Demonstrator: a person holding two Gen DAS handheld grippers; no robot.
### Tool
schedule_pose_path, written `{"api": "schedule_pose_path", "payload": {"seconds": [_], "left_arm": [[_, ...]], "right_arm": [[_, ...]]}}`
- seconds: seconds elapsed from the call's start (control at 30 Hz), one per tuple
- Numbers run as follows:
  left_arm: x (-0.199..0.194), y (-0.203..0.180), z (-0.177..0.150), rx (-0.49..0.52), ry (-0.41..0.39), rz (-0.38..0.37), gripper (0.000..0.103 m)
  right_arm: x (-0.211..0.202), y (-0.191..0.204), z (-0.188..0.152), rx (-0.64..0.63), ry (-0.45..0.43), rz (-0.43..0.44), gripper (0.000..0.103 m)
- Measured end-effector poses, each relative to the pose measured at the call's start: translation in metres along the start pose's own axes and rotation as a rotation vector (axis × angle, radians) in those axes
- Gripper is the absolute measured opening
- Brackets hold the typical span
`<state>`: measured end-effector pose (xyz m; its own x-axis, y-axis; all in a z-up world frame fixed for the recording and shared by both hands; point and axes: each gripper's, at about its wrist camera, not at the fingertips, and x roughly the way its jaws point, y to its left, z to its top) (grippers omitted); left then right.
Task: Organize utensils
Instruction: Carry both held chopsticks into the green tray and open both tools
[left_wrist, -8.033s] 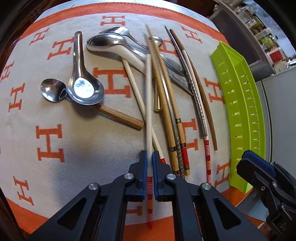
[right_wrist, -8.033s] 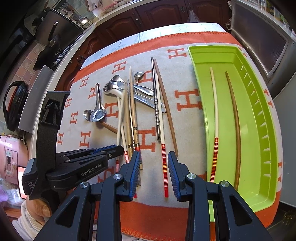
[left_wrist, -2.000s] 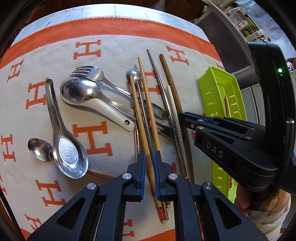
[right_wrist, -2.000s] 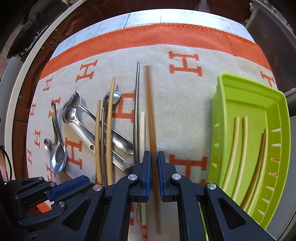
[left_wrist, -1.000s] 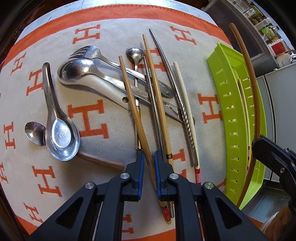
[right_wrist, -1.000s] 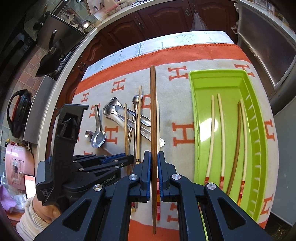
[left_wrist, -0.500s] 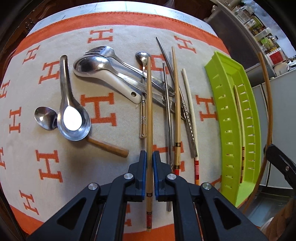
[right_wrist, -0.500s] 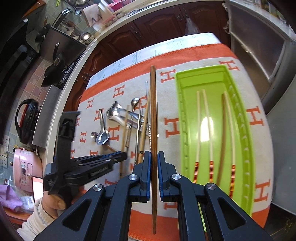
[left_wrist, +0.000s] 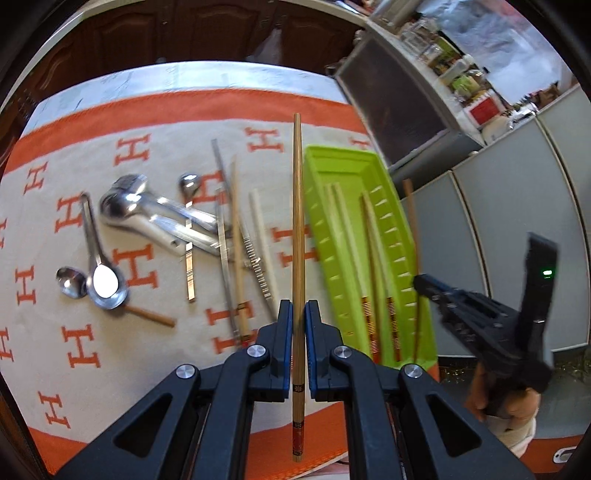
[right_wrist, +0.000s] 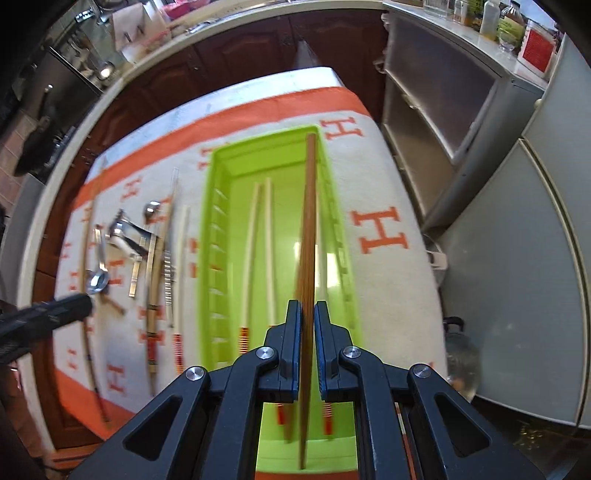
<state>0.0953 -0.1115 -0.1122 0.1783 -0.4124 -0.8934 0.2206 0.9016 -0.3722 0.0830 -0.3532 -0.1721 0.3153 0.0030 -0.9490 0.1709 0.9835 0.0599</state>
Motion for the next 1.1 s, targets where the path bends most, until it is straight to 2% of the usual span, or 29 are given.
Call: {"api": "schedule_pose_path", "payload": {"seconds": [0.17,0.37,0.43,0.5,0.67,0.9,1.03,1.1], "left_arm": [[0.015,-0.037,0.022,0.038,0.014,-0.023,0.004],[0.046,-0.057,0.037,0.036,0.05,-0.025,0.004],[0.057,-0.059,0.041,0.027,0.065,-0.022,0.004],[0.069,-0.062,0.046,0.02,0.083,-0.017,0.004],[0.094,-0.069,0.049,0.014,0.127,-0.007,0.004],[0.113,-0.076,0.045,0.023,0.165,-0.004,0.006],[0.107,-0.073,0.04,0.024,0.16,-0.015,0.018],[0.102,-0.073,0.036,0.032,0.159,-0.018,0.019]], "right_arm": [[0.011,-0.007,0.0,0.006,0.024,0.023,0.007],[0.016,0.003,0.011,0.013,0.048,0.03,0.009],[0.011,-0.001,0.013,0.045,0.031,0.038,0.015],[0.001,-0.007,0.012,0.076,0.0,0.031,0.016],[-0.023,-0.026,0.009,0.158,-0.059,0.036,0.017],[-0.039,-0.047,0.002,0.224,-0.094,0.034,0.017],[-0.041,-0.048,-0.001,0.229,-0.1,0.045,0.017],[-0.041,-0.046,-0.002,0.223,-0.1,0.05,0.017]]}}
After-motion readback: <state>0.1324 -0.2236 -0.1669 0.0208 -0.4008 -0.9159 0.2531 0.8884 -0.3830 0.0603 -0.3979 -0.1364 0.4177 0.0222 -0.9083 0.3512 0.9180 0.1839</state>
